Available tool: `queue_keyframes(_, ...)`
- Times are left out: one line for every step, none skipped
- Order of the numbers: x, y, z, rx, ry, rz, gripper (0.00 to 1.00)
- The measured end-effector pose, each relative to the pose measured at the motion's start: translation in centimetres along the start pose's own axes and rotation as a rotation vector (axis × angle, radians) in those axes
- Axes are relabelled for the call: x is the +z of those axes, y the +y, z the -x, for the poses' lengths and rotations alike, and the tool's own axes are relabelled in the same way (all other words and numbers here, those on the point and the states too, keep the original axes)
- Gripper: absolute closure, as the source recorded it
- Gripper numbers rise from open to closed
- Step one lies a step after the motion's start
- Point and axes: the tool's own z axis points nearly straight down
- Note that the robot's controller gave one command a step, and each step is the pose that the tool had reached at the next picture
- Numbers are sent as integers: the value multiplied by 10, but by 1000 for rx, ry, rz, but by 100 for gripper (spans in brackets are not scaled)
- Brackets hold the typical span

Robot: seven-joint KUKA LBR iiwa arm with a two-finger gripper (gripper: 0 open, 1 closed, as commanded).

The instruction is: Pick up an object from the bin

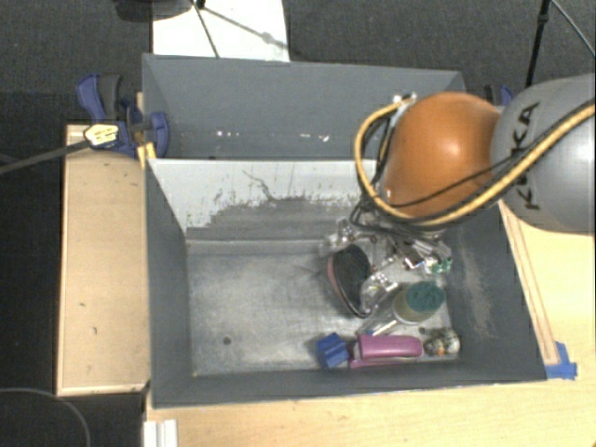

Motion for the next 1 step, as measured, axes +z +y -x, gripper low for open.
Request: queue_keyframes(113, -57, 9, -450, 9, 4, 0)
